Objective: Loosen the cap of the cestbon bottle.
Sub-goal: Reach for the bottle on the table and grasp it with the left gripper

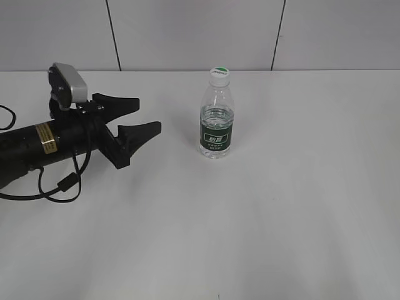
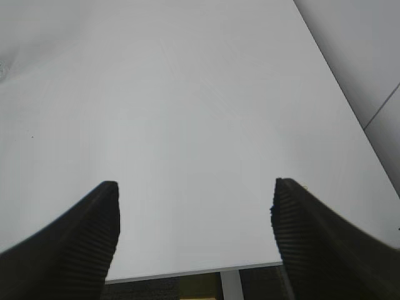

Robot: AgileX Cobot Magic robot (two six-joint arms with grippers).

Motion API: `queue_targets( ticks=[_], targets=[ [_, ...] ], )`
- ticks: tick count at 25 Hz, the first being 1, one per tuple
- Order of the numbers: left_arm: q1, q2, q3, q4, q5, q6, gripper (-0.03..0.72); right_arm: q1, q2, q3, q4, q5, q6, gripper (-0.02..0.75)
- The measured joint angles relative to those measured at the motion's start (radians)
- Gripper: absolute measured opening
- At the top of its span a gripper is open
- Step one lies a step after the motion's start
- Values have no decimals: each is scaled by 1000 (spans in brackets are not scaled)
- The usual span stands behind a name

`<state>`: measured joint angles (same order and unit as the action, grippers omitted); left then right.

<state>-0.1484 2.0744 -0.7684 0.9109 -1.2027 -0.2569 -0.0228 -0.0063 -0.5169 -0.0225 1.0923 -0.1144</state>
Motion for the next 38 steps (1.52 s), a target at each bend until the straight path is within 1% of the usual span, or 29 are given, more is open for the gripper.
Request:
queue_targets(
  ticks=[6, 11, 15, 18, 22, 31, 38],
  targets=[
    [-35, 20, -24, -17, -5, 0, 501, 0, 0, 0, 0, 0, 0, 580],
    [-56, 101, -92, -27, -5, -50, 513, 0, 0, 0, 0, 0, 0, 580],
    [-109, 148, -150, -32, -5, -61, 523, 0, 0, 0, 0, 0, 0, 580],
    [-143, 181, -182, -69, -6, -63, 539, 0, 0, 0, 0, 0, 0, 580],
    [-151, 220, -209, -104, -6, -64, 559, 0, 0, 0, 0, 0, 0, 580],
    [-194, 248, -270, -118, -6, -65, 563, 0, 0, 0, 0, 0, 0, 580],
    [-198, 305, -336, -121, -6, -116, 563, 0, 0, 0, 0, 0, 0, 580]
  ],
)
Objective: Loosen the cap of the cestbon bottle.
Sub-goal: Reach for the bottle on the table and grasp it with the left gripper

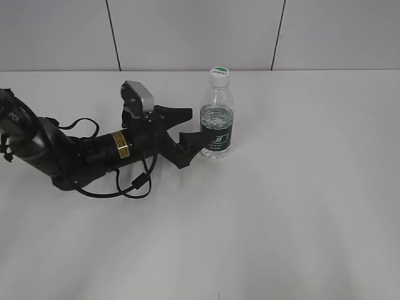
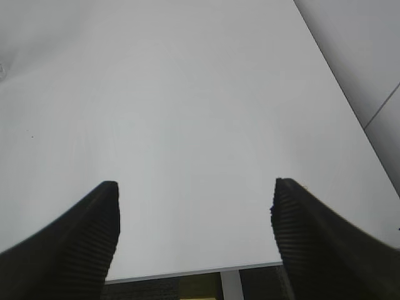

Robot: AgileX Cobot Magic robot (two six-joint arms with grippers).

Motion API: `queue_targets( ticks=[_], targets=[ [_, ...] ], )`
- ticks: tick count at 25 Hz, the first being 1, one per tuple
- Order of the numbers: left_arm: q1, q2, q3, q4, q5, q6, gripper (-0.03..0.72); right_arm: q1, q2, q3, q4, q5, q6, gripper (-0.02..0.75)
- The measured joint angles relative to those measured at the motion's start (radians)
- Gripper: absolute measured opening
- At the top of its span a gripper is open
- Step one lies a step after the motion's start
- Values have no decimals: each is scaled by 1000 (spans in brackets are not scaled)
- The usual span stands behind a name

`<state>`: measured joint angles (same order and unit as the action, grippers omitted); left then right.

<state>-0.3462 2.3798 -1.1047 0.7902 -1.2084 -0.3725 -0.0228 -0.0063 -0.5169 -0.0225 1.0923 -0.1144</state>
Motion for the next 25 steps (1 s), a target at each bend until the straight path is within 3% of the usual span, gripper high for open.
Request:
queue_targets(
  ticks=[25],
  targets=[
    [-53, 100, -186, 51, 29, -107, 566, 0, 0, 0, 0, 0, 0, 580]
  ],
)
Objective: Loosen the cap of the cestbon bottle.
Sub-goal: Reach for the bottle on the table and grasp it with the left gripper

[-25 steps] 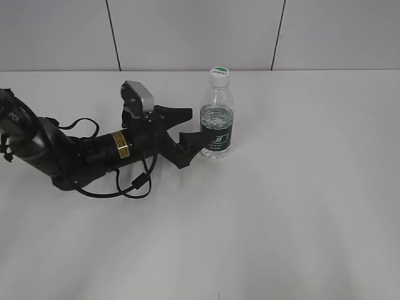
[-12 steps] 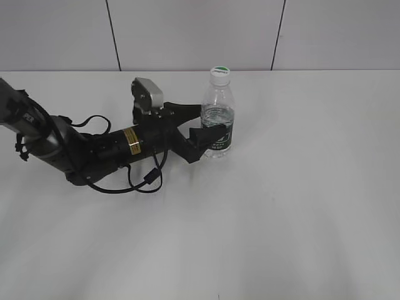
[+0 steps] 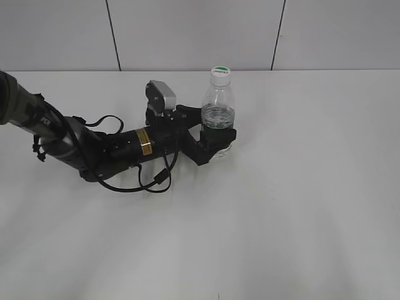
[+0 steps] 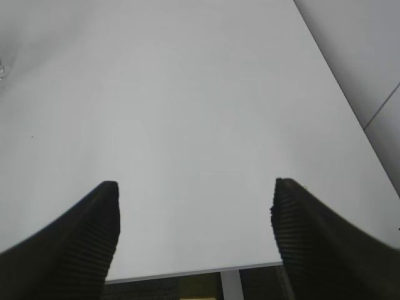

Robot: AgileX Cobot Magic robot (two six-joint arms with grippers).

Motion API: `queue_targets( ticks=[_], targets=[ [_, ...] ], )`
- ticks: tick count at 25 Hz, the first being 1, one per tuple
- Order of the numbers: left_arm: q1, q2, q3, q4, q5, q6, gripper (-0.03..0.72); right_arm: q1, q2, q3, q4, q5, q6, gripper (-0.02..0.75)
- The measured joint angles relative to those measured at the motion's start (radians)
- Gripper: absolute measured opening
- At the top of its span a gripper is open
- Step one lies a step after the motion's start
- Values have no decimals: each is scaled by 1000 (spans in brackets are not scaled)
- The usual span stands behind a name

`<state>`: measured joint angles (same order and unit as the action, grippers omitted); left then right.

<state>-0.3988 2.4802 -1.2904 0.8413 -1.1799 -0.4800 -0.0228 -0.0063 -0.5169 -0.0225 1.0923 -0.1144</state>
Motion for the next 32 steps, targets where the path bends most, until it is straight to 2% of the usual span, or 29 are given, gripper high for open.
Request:
queue_targets(
  ticks=[12, 22, 25, 29, 32],
  targets=[
    [-9, 29, -91, 43, 62, -70, 566, 0, 0, 0, 0, 0, 0, 580],
    [-13, 34, -98, 46, 84, -87, 559, 0, 0, 0, 0, 0, 0, 580],
    [-13, 34, -98, 46, 73, -87, 529, 0, 0, 0, 0, 0, 0, 580],
    [-13, 34, -98, 46, 55, -84, 416, 0, 0, 0, 0, 0, 0, 580],
    [-13, 34, -99, 45, 50, -83, 409, 0, 0, 0, 0, 0, 0, 580]
  ],
)
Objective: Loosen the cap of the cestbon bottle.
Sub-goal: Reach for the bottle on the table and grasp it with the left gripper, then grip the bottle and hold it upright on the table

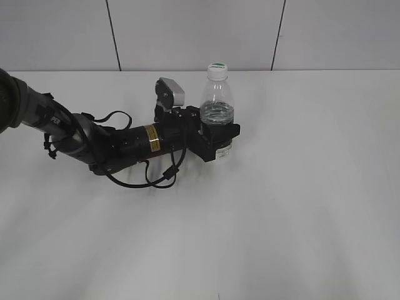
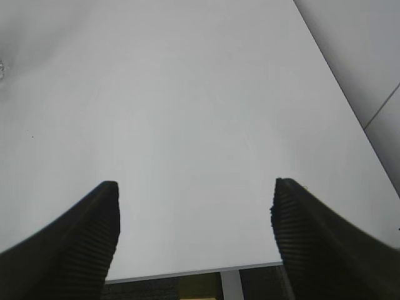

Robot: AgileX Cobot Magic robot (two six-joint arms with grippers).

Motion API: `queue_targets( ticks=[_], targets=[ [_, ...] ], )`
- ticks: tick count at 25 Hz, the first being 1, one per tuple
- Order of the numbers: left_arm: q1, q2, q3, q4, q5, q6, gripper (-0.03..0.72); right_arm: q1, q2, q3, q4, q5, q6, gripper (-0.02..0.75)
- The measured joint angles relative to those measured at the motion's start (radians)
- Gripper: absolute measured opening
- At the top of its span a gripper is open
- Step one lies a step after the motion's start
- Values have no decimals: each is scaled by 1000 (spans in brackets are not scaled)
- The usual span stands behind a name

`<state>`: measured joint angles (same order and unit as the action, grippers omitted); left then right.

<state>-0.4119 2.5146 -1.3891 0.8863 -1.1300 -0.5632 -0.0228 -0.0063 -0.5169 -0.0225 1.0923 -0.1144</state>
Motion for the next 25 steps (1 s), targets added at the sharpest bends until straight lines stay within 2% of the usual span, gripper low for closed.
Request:
queue_targets(
  ticks=[12, 19, 25],
  targets=[
    [0, 0, 0, 5, -4, 35, 408, 0, 0, 0, 0, 0, 0, 580],
    [19, 3, 0, 80, -38, 72, 405, 0, 0, 0, 0, 0, 0, 580],
    [38, -94, 120, 88, -37, 86, 405, 0, 0, 0, 0, 0, 0, 580]
  ],
)
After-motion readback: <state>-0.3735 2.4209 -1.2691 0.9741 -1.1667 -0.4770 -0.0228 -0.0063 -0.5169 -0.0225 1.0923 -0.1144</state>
